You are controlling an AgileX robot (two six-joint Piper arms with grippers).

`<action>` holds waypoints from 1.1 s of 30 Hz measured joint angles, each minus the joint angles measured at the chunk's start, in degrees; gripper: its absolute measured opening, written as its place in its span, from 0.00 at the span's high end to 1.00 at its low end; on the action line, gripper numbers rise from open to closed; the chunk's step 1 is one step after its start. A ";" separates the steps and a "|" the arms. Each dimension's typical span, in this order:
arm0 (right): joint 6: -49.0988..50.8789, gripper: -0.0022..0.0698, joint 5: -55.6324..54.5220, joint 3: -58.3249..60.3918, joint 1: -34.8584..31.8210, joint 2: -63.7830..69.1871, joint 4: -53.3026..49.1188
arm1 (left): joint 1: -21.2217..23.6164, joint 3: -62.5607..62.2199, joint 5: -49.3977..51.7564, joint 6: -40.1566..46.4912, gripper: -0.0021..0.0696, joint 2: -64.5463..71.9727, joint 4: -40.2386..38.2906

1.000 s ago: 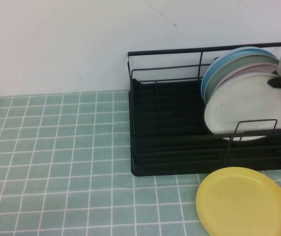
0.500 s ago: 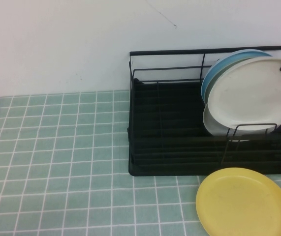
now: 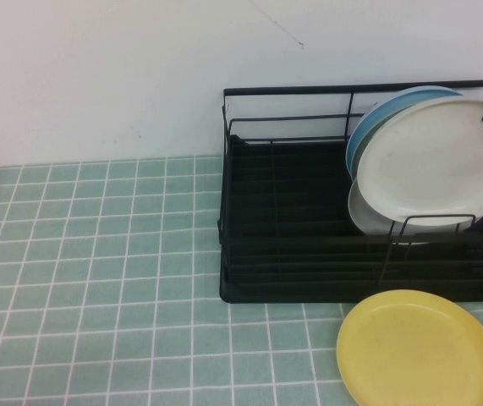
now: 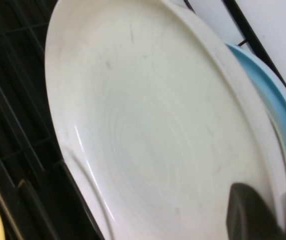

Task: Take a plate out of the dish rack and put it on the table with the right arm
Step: Grasp the plate from the shelf, then place the plate from the table

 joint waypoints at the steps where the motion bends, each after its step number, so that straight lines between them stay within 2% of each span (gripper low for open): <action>1: 0.00 0.85 0.00 0.00 0.00 0.00 0.00 | 0.00 0.00 0.00 0.00 0.98 0.00 0.00; 20: 3.53 0.85 2.36 -0.34 0.00 -3.22 -1.01 | 0.00 0.00 0.00 0.00 0.98 0.00 0.00; 26: 9.81 0.86 7.42 -0.34 0.00 -9.44 -4.07 | 0.00 0.00 0.00 0.00 0.98 0.00 0.00; 33: 21.63 0.86 15.27 -0.34 0.00 -16.89 -11.39 | 0.00 0.00 0.00 0.00 0.98 0.00 0.00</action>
